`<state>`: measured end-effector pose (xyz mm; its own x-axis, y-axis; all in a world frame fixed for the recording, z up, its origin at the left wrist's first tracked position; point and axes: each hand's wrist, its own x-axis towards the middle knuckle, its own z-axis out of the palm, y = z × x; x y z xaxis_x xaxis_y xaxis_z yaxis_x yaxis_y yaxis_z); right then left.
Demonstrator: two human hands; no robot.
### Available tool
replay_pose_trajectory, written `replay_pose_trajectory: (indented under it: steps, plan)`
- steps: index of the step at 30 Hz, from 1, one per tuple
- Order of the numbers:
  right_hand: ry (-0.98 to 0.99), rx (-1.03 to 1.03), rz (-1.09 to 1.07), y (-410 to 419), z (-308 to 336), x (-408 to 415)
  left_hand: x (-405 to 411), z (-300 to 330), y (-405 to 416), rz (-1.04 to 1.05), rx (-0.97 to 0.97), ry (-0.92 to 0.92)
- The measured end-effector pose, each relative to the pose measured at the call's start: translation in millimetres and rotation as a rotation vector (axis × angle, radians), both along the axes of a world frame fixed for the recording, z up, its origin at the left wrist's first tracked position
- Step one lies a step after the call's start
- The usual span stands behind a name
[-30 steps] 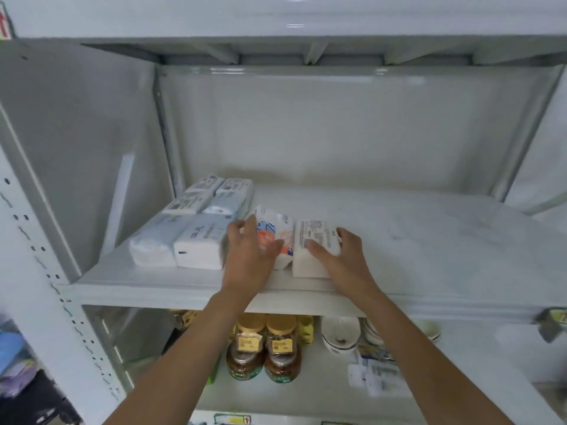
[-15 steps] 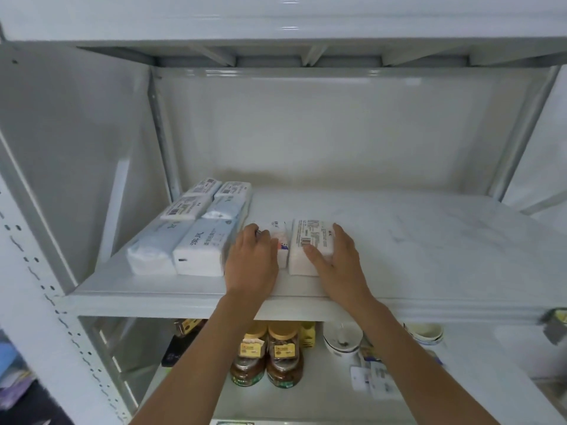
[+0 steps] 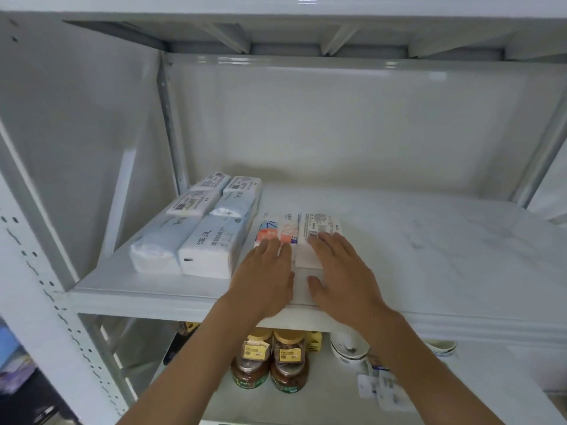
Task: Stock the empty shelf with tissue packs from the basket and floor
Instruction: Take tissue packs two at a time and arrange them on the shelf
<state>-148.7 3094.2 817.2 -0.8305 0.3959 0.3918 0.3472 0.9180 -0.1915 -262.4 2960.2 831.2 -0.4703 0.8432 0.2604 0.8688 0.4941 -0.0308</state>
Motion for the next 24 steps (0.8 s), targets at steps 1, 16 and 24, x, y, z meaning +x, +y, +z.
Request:
replay_pose_trajectory:
  steps: [1, 16, 24]
  plan:
    - [-0.029, -0.003, 0.002, 4, 0, -6, -6, 4, 6, 0.02, -0.041, -0.018]
    - [-0.25, -0.109, 0.016, 62, 15, -96, -85, 28, 92, 0.211, -0.186, -0.251]
    - [-0.29, -0.141, 0.031, 87, 14, -131, -112, 27, 115, 0.231, -0.194, -0.24]
